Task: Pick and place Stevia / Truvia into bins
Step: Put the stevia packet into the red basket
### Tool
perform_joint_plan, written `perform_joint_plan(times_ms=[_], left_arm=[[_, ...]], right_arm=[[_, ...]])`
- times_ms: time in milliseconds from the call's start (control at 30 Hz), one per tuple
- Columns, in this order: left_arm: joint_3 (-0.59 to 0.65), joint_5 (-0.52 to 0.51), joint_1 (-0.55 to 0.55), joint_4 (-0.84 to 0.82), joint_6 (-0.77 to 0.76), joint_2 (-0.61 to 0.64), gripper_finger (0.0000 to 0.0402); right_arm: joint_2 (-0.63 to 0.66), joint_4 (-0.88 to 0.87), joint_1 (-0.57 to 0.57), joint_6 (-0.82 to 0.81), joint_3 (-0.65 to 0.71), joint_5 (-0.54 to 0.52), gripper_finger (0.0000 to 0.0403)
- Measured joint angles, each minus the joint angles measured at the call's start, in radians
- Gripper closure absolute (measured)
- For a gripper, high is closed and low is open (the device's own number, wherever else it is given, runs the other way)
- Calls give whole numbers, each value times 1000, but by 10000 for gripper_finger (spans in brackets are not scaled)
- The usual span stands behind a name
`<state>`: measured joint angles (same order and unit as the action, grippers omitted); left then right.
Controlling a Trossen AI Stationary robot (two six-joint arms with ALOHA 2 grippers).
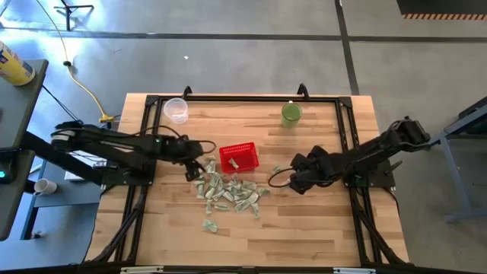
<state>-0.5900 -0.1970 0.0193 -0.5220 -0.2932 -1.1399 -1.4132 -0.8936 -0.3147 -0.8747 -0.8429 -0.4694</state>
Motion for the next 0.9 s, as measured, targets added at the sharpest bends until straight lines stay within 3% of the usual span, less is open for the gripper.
perform_joint_plan(times_ms=[267, 533, 667, 900], left_arm=[[-1, -9, 50, 163, 3, -153, 158], [-1, 119, 186, 171, 53, -264, 167], [-1, 209, 219, 212, 112, -271, 213], [-1, 280, 216, 277, 237, -271, 360]], right_arm=[[0, 70, -9, -9, 65, 6, 166], [0, 143, -6, -9, 82, 7, 166], [0, 170, -6, -17, 82, 7, 166], [0, 174, -6, -86, 82, 16, 166]])
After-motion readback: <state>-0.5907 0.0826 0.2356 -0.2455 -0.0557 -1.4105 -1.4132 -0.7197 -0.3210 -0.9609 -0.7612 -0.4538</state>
